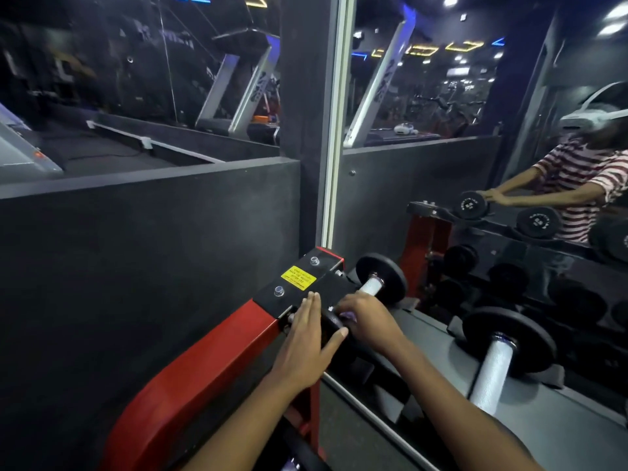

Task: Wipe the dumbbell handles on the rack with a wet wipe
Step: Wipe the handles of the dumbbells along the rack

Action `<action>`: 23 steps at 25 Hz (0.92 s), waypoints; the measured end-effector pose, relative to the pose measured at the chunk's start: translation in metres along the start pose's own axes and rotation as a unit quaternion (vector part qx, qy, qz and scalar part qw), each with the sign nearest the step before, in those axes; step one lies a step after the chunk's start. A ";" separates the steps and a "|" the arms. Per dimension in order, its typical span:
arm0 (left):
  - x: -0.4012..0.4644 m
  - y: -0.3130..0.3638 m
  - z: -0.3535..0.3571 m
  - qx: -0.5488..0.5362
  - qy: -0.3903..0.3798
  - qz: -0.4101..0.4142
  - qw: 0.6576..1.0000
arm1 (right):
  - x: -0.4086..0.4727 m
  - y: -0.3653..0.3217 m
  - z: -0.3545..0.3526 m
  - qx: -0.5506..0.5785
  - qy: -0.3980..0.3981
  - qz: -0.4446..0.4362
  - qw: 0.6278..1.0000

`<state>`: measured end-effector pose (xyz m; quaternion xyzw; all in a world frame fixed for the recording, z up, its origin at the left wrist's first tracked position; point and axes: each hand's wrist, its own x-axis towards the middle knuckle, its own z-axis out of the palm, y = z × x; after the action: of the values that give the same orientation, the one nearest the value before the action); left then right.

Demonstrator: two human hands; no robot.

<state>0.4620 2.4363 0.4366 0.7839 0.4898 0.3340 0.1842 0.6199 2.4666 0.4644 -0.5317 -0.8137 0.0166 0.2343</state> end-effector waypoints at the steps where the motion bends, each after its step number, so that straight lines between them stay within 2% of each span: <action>1: -0.001 -0.001 0.000 0.001 -0.002 -0.001 1.000 | 0.001 0.003 0.000 0.024 -0.012 -0.011 1.000; 4: -0.002 -0.001 0.000 0.010 -0.005 -0.004 1.000 | 0.001 0.010 -0.004 0.079 -0.028 -0.012 0.996; 7: -0.001 0.000 -0.001 0.032 -0.012 -0.006 0.999 | 0.009 0.016 -0.010 0.053 -0.045 -0.002 0.998; 13: -0.003 0.002 -0.001 0.040 -0.025 -0.017 0.999 | 0.034 0.054 -0.021 -0.030 0.021 0.124 0.992; 15: -0.004 0.002 -0.002 0.044 -0.031 -0.022 0.998 | 0.034 0.053 -0.021 -0.064 0.029 0.122 0.990; 19: -0.002 0.002 -0.003 0.051 -0.034 -0.022 0.998 | 0.028 0.046 -0.019 -0.051 0.036 0.128 0.990; 23: -0.003 0.002 -0.002 0.060 -0.032 -0.022 0.997 | 0.017 0.032 -0.015 0.005 0.003 0.048 0.999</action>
<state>0.4607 2.4328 0.4385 0.7930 0.5199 0.2745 0.1597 0.6475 2.4926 0.4748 -0.5687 -0.7867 0.0300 0.2383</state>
